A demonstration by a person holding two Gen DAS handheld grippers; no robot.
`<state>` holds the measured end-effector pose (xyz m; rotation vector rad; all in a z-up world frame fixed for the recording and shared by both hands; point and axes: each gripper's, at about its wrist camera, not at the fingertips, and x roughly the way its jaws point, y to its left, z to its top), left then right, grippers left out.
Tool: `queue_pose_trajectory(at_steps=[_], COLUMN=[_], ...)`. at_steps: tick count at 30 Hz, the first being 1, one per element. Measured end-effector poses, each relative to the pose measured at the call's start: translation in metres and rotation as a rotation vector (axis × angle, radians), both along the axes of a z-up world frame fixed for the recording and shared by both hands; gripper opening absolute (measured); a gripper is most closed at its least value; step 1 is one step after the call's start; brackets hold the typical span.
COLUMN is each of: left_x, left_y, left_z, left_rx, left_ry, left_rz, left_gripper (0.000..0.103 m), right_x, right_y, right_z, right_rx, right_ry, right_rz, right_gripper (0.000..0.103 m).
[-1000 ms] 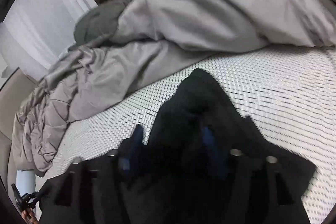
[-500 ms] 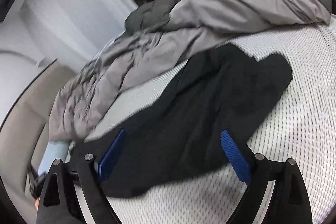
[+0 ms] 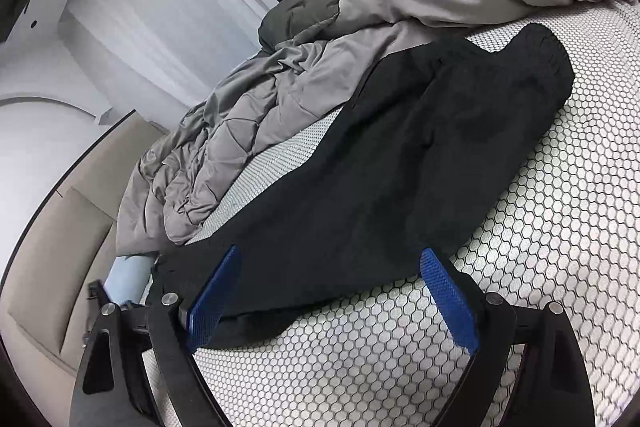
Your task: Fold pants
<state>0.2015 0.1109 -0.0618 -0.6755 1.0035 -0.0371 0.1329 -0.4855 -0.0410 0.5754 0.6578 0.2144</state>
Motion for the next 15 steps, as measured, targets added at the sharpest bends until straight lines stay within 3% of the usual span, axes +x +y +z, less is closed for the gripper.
queue_pose_trajectory(at_steps=[2, 4, 5, 6, 11, 15], left_x=[0.003, 0.005, 0.005, 0.003, -0.026, -0.053], left_y=[-0.002, -0.002, -0.001, -0.002, -0.004, -0.011], left_z=[-0.002, -0.001, 0.000, 0.001, 0.027, 0.033], left_rx=[-0.004, -0.021, -0.030, -0.032, 0.012, 0.052], left_ry=[-0.011, -0.024, -0.027, -0.032, -0.113, -0.086], left_rz=[0.015, 0.041, 0.050, 0.056, 0.040, 0.009], left_gripper=[0.048, 0.027, 0.012, 0.007, 0.003, 0.005], right_x=[0.007, 0.014, 0.018, 0.021, 0.025, 0.021], right_y=[-0.003, -0.004, -0.005, -0.005, -0.017, -0.044], right_z=[-0.004, -0.009, -0.013, -0.016, -0.022, -0.026], right_rx=[0.011, 0.027, 0.039, 0.043, 0.025, 0.092], right_ry=[-0.010, -0.005, 0.003, 0.006, 0.034, 0.032], right_rz=[0.001, 0.003, 0.008, 0.014, -0.016, -0.085], right_gripper=[0.092, 0.092, 0.092, 0.092, 0.092, 0.092])
